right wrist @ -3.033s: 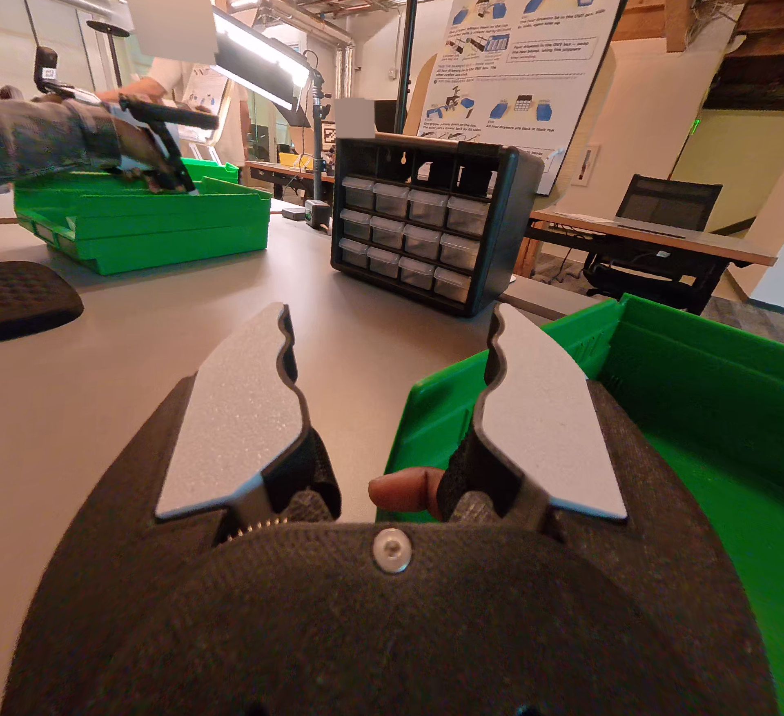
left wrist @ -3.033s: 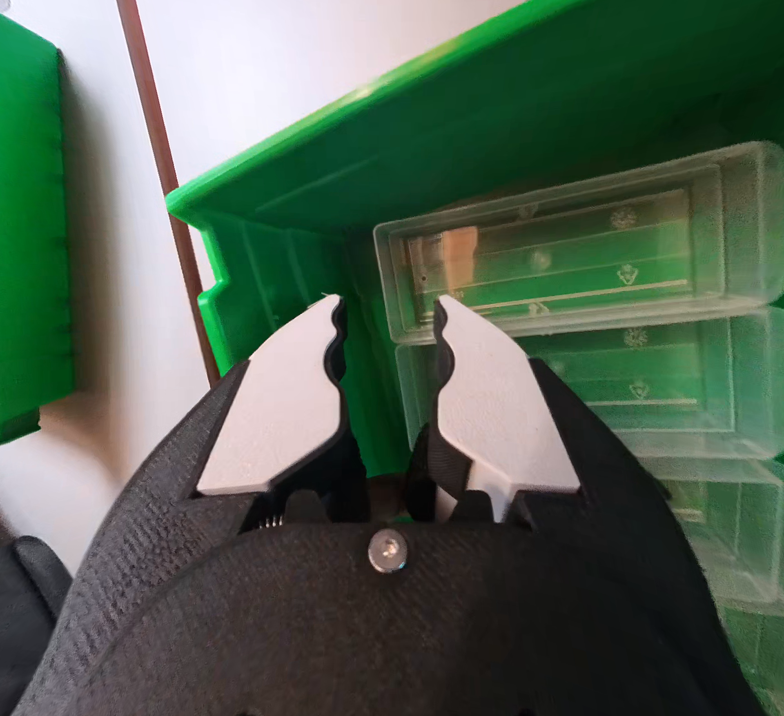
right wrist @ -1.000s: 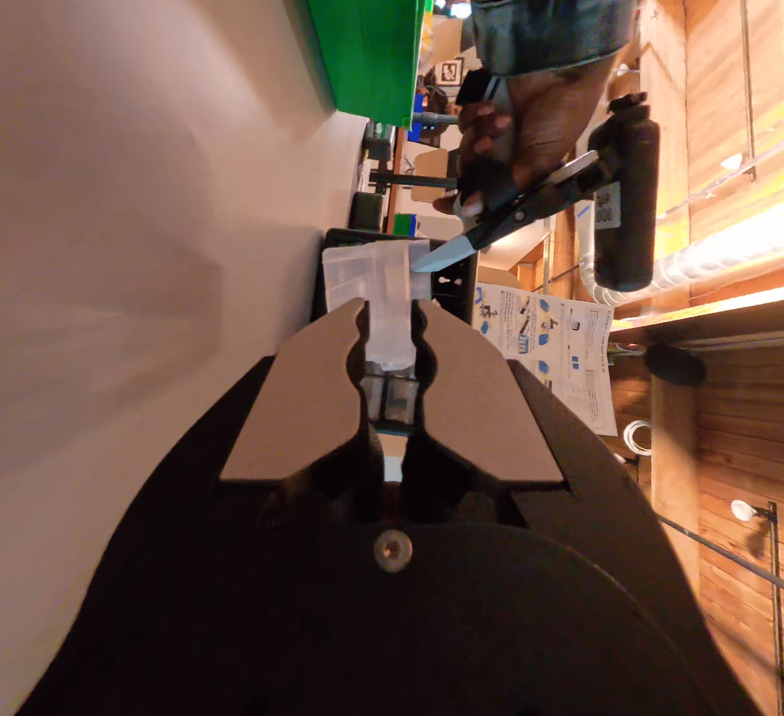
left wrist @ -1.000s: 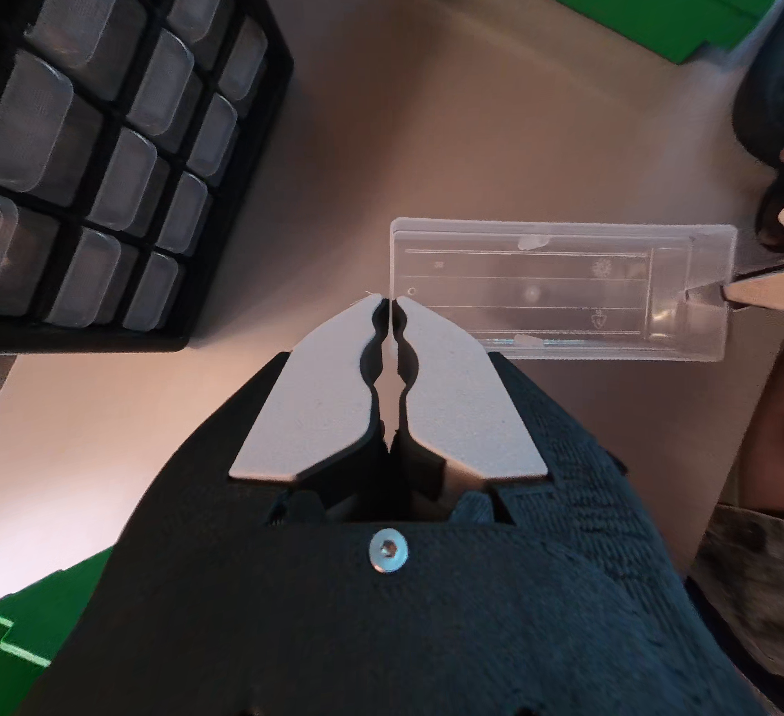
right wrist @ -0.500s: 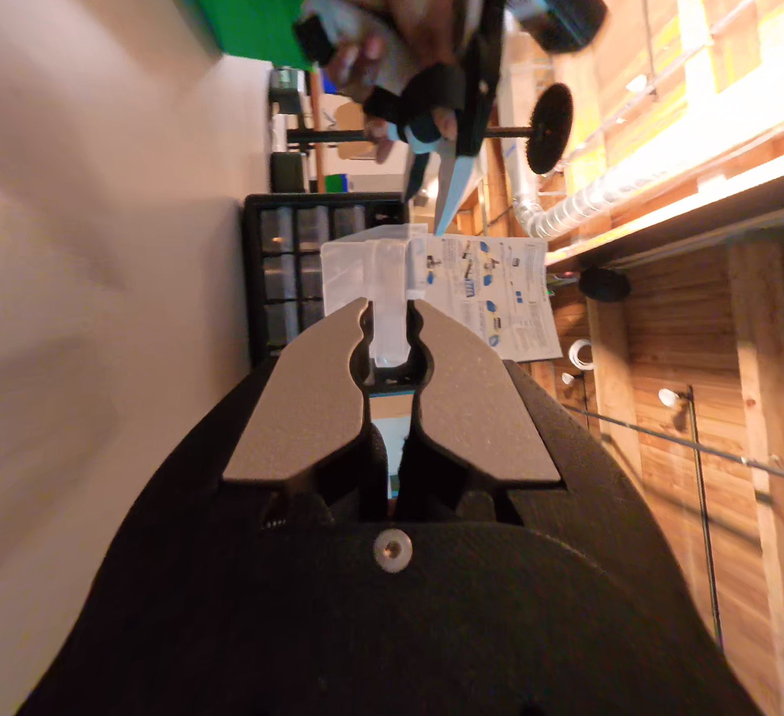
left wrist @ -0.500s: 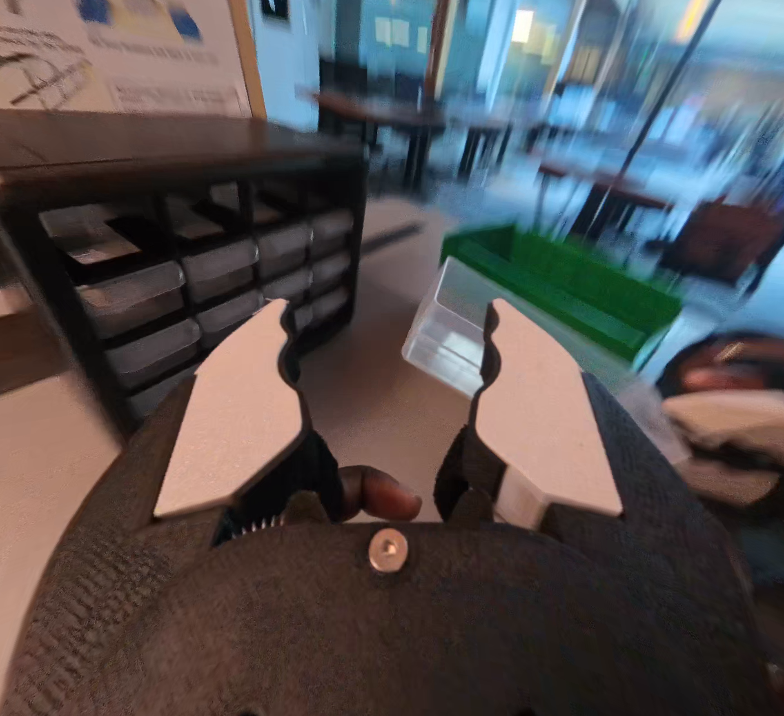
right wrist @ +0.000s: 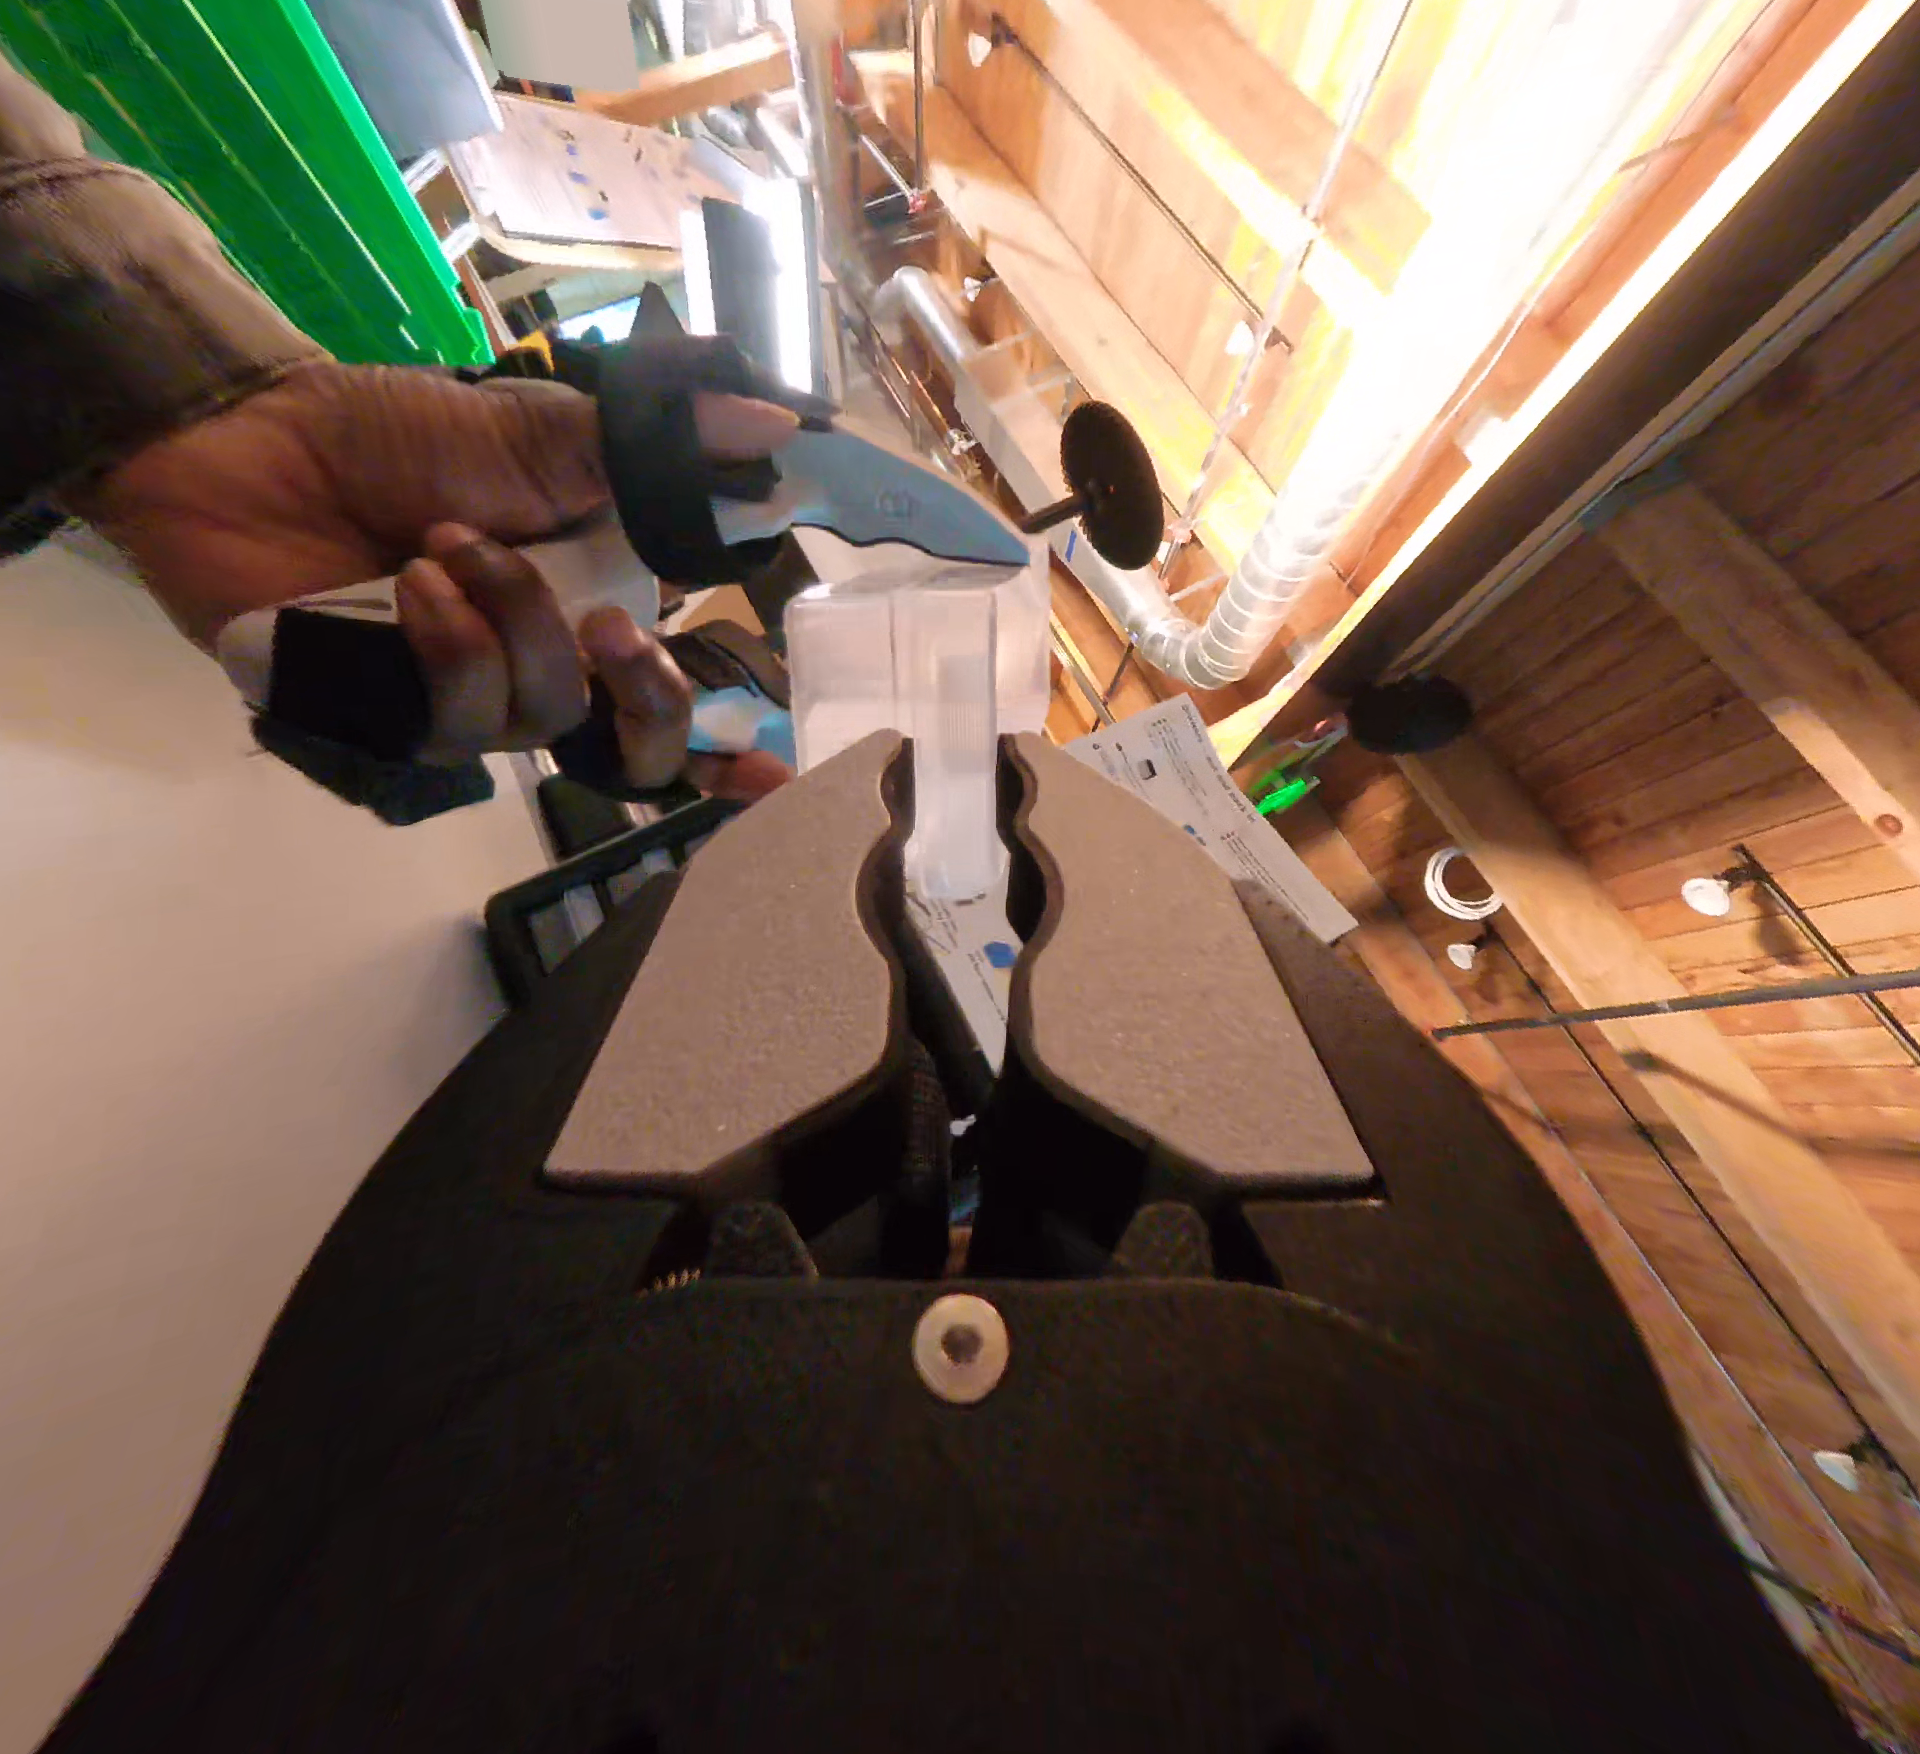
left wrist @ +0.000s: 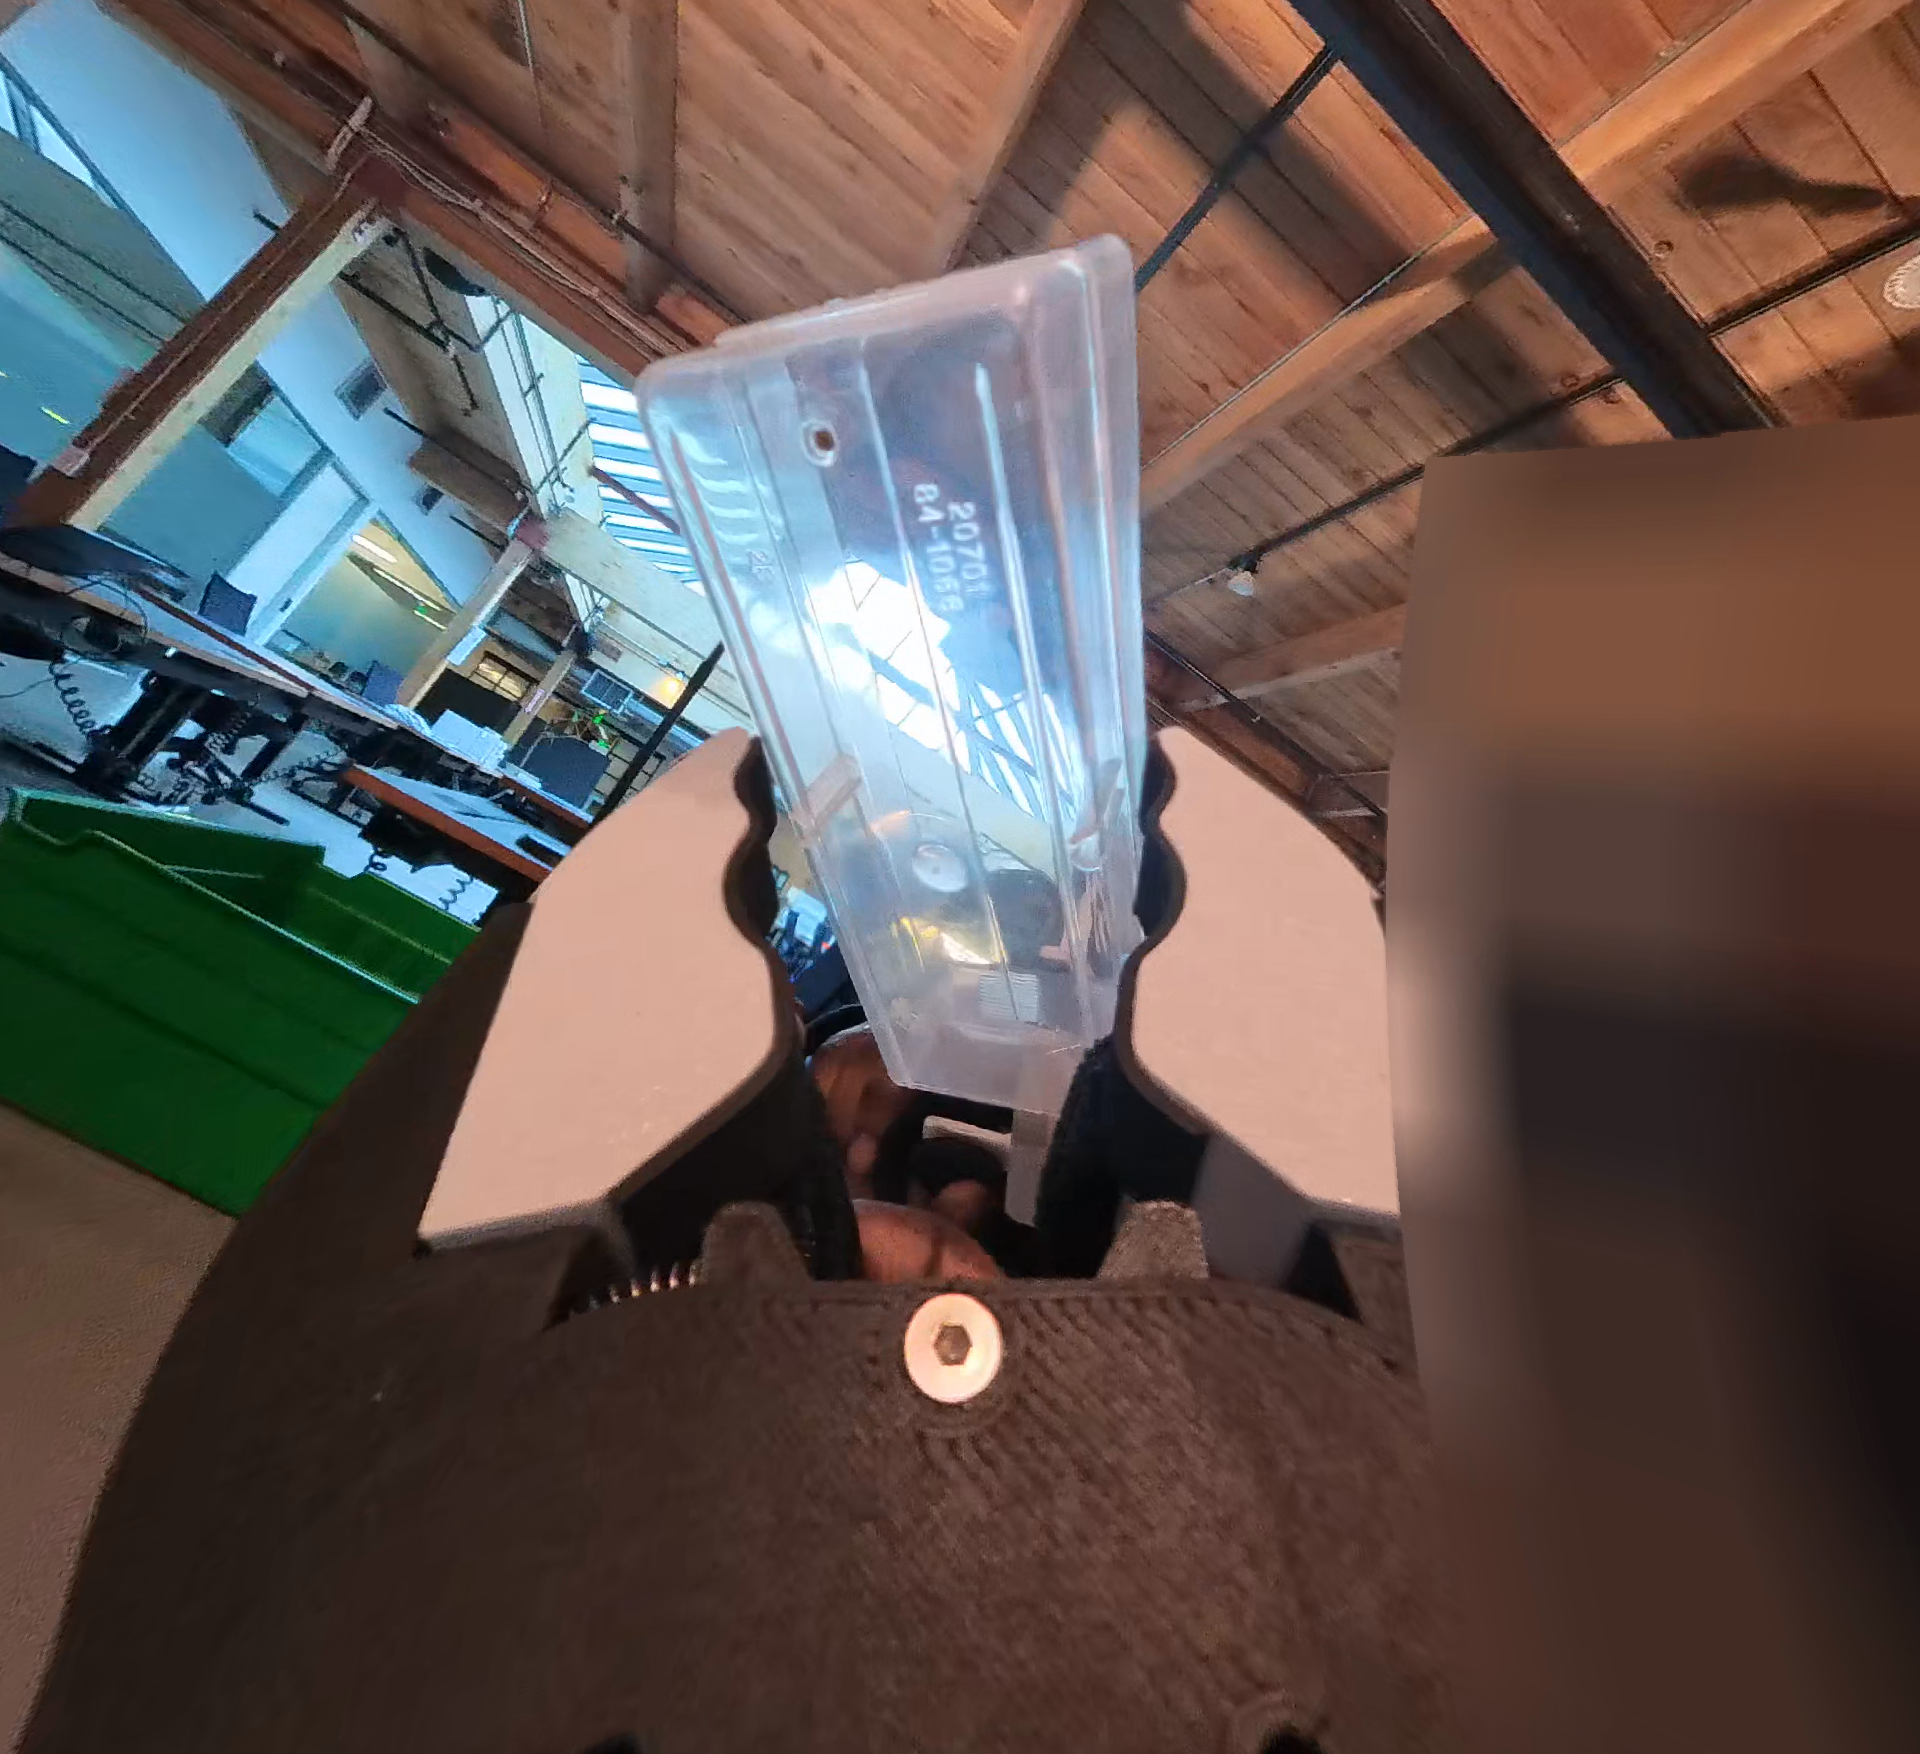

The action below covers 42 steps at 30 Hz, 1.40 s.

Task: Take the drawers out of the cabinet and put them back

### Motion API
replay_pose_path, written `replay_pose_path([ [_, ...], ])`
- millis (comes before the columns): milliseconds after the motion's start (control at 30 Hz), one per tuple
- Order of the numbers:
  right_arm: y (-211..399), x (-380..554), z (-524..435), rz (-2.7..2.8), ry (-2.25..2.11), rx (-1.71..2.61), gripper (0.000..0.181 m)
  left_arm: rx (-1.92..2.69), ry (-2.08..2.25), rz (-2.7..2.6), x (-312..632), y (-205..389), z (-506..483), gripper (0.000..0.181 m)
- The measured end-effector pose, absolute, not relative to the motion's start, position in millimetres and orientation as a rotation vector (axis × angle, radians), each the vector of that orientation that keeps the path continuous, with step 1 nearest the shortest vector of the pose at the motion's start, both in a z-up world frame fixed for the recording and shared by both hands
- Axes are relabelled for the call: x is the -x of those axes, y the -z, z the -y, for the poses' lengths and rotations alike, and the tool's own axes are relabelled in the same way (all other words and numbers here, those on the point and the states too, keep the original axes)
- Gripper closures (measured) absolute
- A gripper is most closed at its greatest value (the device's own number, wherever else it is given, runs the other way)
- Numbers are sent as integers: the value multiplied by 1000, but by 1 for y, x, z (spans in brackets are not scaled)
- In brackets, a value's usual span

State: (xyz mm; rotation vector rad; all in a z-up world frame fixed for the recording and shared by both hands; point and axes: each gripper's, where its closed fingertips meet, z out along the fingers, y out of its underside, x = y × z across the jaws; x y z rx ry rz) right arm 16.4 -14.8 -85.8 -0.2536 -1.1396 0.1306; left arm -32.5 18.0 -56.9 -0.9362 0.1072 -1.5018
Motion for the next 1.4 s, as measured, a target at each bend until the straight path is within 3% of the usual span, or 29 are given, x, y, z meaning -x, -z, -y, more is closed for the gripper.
replay_pose_path([
  [100,87,-13,8,1131,-91,271,167,927,1453,-84,39,56,-19,116],
  [200,88,-9,6,1128,18,243,154,951,1446,-83,40,58,-20,116],
  [500,91,-4,-2,1181,136,260,167,1027,1394,-78,50,63,-30,114],
  [633,86,-14,-19,1175,223,298,168,1175,947,151,109,78,-63,116],
  [733,88,-24,-46,1209,304,393,168,1392,411,310,180,94,-83,139],
  [867,102,-26,-85,1297,444,518,168,1710,-259,-12,210,87,-113,130],
  [900,105,-24,-91,1320,474,530,169,1712,-427,-72,218,75,-122,135],
  [967,108,-19,-102,1360,549,525,176,1715,-672,-179,228,51,-146,179],
  [1133,137,2,-117,1530,591,536,179,2100,-575,-254,236,74,-215,181],
  [1233,158,4,-120,1585,643,509,179,2140,-757,-275,257,84,-232,181],
  [1400,131,1,-118,1423,671,412,179,2145,-860,-321,260,83,-238,181],
])
